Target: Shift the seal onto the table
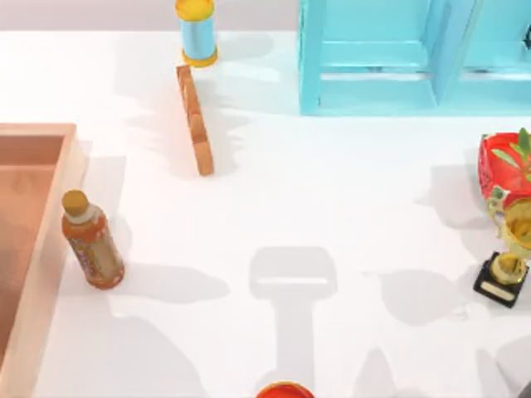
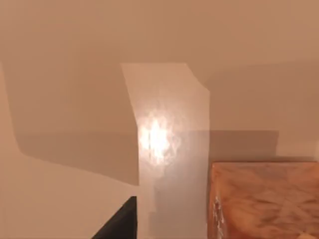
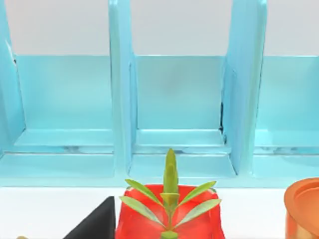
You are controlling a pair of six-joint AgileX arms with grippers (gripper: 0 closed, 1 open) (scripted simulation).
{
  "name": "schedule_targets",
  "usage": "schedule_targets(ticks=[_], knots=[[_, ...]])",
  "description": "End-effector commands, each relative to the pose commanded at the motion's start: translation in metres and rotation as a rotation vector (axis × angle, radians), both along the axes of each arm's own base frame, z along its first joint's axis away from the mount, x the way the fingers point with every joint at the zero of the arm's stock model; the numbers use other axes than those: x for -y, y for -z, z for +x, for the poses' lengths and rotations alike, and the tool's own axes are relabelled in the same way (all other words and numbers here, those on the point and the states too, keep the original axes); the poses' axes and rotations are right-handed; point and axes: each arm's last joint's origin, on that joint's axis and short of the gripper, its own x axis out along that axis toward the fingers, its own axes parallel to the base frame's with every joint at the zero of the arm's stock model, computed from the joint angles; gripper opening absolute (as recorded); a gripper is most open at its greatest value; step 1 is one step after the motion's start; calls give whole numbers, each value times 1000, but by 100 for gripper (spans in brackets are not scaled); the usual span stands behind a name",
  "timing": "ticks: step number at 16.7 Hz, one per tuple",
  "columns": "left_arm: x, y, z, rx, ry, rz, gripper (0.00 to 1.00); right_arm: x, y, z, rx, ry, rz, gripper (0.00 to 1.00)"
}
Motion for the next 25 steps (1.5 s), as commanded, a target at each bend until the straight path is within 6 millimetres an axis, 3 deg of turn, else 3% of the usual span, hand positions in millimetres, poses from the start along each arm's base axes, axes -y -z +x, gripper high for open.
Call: schedule_targets(ticks=[9,20,22,25], knots=[[0,0,0,0,0,0,2,0,0,0,0,0,0,100],[2,-5,2,7,8,8,0,0,0,0,0,0,0,100],[10,-27,10,42,25,36,0,0,0,0,0,0,0,100],[44,-78,20,96,46,62,0,0,0,0,0,0,0,100]])
